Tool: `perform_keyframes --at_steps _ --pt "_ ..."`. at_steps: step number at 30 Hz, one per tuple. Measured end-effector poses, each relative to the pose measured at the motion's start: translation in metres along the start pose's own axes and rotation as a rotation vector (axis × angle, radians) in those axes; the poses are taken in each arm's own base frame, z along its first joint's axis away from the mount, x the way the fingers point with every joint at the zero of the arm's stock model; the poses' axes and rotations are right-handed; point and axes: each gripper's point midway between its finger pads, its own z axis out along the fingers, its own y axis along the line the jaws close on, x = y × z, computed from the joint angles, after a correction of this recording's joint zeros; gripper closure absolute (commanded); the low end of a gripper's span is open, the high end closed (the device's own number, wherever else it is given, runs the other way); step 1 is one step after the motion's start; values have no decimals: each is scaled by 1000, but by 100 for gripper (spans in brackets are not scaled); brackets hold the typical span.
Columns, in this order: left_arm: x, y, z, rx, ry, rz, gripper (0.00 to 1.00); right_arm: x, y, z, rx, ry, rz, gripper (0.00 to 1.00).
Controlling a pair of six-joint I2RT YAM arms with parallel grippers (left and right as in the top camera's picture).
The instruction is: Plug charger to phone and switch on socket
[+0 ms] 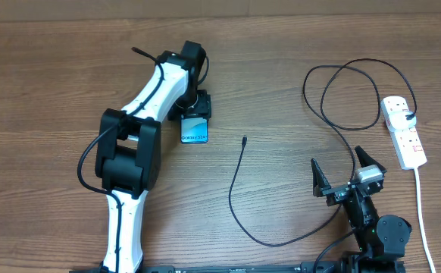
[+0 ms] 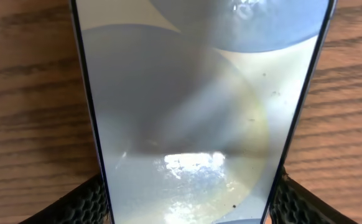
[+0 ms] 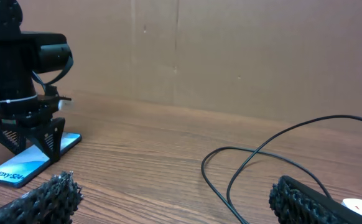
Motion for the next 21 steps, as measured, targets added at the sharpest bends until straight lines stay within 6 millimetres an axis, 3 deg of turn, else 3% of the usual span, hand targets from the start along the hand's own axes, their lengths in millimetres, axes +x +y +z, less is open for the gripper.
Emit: perform_keyframes --at_steps 8,21 --pt "-1 -5 -8 207 55 -6 30 0 0 0 0 0 0 0" --pt "29 -60 -28 626 209 91 27 0 3 0 -20 -1 0 0"
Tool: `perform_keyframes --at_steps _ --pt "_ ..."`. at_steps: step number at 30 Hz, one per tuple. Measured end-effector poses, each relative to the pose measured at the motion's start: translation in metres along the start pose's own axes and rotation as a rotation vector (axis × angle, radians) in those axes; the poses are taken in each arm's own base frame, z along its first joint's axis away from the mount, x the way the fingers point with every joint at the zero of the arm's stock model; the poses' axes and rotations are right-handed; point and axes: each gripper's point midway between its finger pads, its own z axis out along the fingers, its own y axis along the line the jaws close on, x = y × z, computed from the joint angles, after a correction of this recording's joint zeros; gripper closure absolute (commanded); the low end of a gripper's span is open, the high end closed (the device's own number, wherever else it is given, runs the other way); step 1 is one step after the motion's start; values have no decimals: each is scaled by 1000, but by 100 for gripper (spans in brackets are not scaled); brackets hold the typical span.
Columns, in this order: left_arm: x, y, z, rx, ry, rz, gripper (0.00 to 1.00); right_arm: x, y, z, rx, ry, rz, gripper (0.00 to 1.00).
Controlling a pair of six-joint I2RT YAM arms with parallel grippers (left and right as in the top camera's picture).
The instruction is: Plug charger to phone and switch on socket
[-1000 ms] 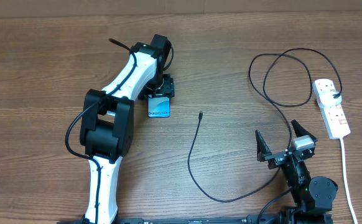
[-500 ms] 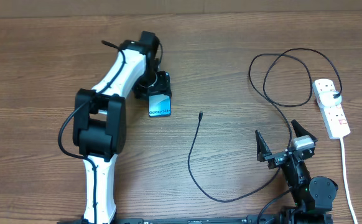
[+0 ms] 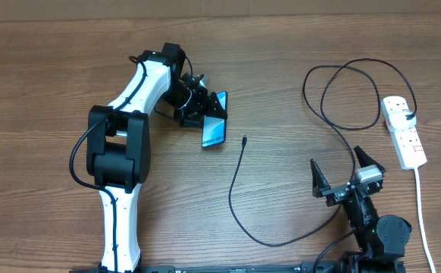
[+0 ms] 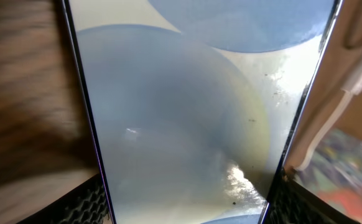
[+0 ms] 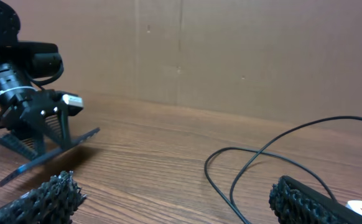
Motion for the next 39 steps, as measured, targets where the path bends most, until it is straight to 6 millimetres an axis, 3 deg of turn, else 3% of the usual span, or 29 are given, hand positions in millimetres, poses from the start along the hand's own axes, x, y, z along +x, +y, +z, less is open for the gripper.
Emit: perform_keyframes --at_steps 5,14,16,20,25,33,36,39 --pt "2 -19 -1 111 14 26 27 -2 21 -1 -121 -5 84 0" --pt "4 -28 -2 161 20 32 27 -5 53 -9 -313 32 320 0" --pt "4 -28 -2 164 21 32 27 -14 55 -10 -327 41 376 0" --pt "5 -29 -2 168 23 29 27 -60 57 -12 -352 74 464 0" --pt "5 -29 -2 171 24 29 27 -94 59 -3 -371 291 603 0" --pt "10 -38 7 167 44 50 27 -77 62 29 -418 682 816 1" --pt "11 -41 10 166 50 62 27 -57 65 43 -458 772 884 15" --pt "11 -44 12 166 49 73 27 -36 69 53 -479 848 930 21"
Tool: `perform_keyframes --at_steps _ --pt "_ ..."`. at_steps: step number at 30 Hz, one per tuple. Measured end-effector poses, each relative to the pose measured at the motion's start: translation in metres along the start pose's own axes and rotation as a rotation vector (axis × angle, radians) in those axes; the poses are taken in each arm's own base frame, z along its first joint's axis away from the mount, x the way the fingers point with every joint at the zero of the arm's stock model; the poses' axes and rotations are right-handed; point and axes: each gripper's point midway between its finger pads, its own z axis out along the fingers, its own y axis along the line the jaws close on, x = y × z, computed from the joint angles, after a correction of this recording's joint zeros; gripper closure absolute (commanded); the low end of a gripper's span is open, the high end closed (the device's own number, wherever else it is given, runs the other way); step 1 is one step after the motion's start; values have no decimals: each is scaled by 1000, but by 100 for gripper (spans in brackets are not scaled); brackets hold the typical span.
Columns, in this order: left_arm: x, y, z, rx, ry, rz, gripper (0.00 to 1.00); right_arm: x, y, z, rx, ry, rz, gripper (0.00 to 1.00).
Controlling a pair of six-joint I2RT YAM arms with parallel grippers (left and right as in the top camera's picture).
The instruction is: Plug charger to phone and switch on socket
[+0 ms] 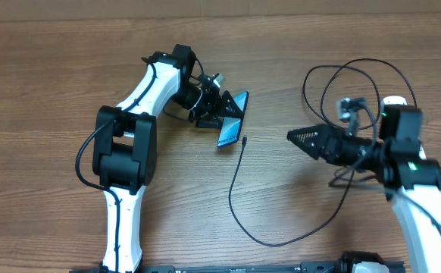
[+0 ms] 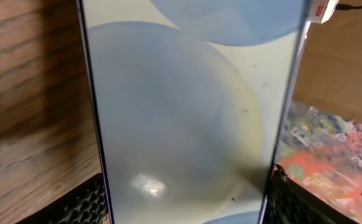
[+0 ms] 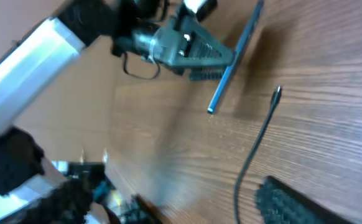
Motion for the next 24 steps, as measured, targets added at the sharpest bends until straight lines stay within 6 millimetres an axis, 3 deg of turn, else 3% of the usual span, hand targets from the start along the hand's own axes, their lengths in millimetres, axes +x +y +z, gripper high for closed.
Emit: perform_keyframes --at_steps 8,12,16,18,20,24 --pt "-4 -4 1 19 -12 23 28 7 -25 63 -6 156 13 16" --pt "-4 0 1 -3 -14 22 26 14 -48 89 70 198 70 12" --pt "-2 15 1 -92 -10 1 21 20 -83 96 205 215 145 10" --pt "0 21 2 -136 -8 -13 18 24 -92 94 257 218 164 10" --pt "1 29 1 -184 -8 -43 1 26 -100 91 307 219 177 10" --pt "1 38 1 -254 -15 -86 0 24 -105 84 360 198 154 9"
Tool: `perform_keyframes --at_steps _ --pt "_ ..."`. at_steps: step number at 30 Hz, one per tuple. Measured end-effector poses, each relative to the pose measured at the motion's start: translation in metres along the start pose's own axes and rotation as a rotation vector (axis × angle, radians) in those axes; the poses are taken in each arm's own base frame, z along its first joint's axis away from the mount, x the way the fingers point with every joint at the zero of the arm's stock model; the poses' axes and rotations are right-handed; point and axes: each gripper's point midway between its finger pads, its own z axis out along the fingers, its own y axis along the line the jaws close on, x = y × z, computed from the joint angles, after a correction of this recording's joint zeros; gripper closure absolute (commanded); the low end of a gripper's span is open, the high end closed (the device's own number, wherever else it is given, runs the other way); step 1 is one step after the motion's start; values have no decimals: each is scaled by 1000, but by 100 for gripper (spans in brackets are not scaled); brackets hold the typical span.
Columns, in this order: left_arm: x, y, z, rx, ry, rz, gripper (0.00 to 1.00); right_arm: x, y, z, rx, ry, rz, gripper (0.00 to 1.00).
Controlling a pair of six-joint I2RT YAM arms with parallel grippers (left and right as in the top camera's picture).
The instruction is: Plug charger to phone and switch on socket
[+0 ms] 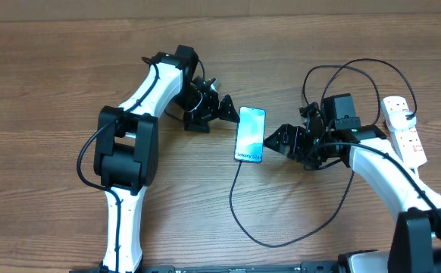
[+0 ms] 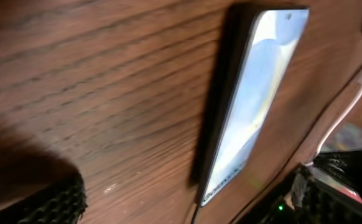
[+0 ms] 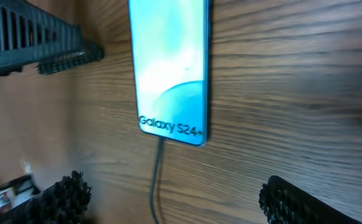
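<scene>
The phone (image 1: 250, 134) lies flat on the wooden table (image 1: 54, 91), screen up, with "Galaxy S24+" at its near end (image 3: 171, 68). The black charger cable (image 1: 236, 205) meets the phone's lower edge (image 3: 157, 177); whether the plug is seated cannot be told. My left gripper (image 1: 226, 111) stands open just left of the phone, not touching it (image 2: 187, 193). My right gripper (image 1: 272, 141) is open just right of the phone's lower end (image 3: 171, 196), with the cable between its fingers' line and nothing held. The white socket strip (image 1: 404, 133) lies at the far right.
The cable loops towards the front (image 1: 270, 243) and coils at the back right (image 1: 349, 91) before reaching the strip. A white mains cord (image 1: 425, 220) runs from the strip to the table's front edge.
The phone, held tilted on its edge in my left gripper, now lies flat and released, with the cable's end at its lower edge. My right gripper has moved left, close to the phone.
My left gripper first held the phone on the table left of centre, while the right arm was parked at the front. Then the phone was raised and tilted nearer the cable's tip. Then the right arm had come to the middle. Now the phone lies flat, let go.
</scene>
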Motion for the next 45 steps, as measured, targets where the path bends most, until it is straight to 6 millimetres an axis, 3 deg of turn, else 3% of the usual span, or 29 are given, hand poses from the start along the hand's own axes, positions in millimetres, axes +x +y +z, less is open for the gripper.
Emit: perform_keyframes --at_steps 5,9,15,19,23,32,39,45 --pt "1 4 -6 -144 -12 -58 0 -10 13 -33 23 -128 -65 5" --pt "0 -6 -17 -296 -53 -46 0 -19 12 -70 58 -255 -76 3" --pt "-6 -41 -13 -476 -153 92 0 -43 -26 -134 139 -479 46 0" --pt "-6 -59 -1 -502 -186 159 0 -44 -60 -157 193 -532 164 0" --pt "-10 -63 1 -513 -226 134 0 -41 -80 -164 224 -535 238 0" --pt "-21 -69 15 -495 -301 87 0 -40 -86 -157 232 -506 260 0" --pt "-3 -73 40 -512 -263 91 0 -40 -88 -156 234 -501 264 0" --pt "9 -57 54 -582 -255 44 0 -40 -88 -156 234 -501 264 0"
